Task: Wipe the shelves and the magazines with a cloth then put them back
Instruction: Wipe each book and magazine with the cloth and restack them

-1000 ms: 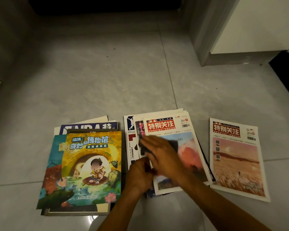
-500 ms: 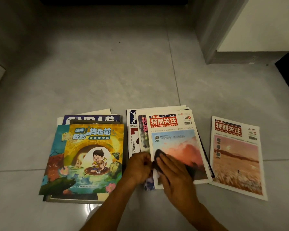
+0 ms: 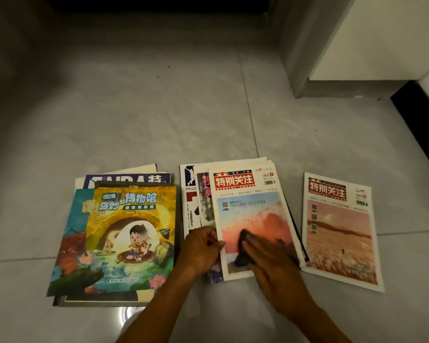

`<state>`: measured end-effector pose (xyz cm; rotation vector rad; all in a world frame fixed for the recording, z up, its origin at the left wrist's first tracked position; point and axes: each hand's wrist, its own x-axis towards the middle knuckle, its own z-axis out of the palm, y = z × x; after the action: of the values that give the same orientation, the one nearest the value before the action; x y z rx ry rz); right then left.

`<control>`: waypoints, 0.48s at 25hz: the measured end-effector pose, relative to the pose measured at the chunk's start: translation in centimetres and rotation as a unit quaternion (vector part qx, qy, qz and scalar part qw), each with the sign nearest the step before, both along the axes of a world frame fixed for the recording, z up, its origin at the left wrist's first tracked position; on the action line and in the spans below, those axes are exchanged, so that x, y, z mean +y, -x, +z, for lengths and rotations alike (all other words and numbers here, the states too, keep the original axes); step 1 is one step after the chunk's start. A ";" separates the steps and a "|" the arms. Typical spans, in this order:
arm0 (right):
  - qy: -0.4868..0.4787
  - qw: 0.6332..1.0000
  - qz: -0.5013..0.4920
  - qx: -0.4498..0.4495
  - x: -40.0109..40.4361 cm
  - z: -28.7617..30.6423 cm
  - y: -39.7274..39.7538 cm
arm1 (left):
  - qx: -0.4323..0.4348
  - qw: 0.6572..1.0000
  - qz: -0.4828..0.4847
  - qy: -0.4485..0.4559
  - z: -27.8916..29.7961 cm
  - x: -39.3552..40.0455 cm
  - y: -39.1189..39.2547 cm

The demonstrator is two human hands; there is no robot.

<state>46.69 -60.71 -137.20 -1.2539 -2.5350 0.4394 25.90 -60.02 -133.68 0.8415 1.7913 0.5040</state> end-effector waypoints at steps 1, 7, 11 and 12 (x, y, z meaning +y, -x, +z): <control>0.030 0.997 -0.062 0.029 1.5 0.4 -0.5 | -0.012 1.000 0.009 0.006 0.0 0.1 0.0; 0.044 0.996 -0.075 -0.016 5.7 1.3 9.3 | 0.084 0.994 -0.075 0.001 0.9 0.3 -0.8; 0.078 0.995 -0.064 -0.005 13.0 0.9 6.4 | 0.011 0.999 -0.038 0.013 0.8 0.3 -0.7; 0.087 0.985 -0.148 0.010 14.7 0.8 5.2 | 0.004 0.999 -0.035 0.017 0.9 0.3 -0.7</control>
<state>41.49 -46.00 -136.42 -1.6497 -2.2804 0.6091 26.57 -59.70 -132.74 0.8801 1.7667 0.4232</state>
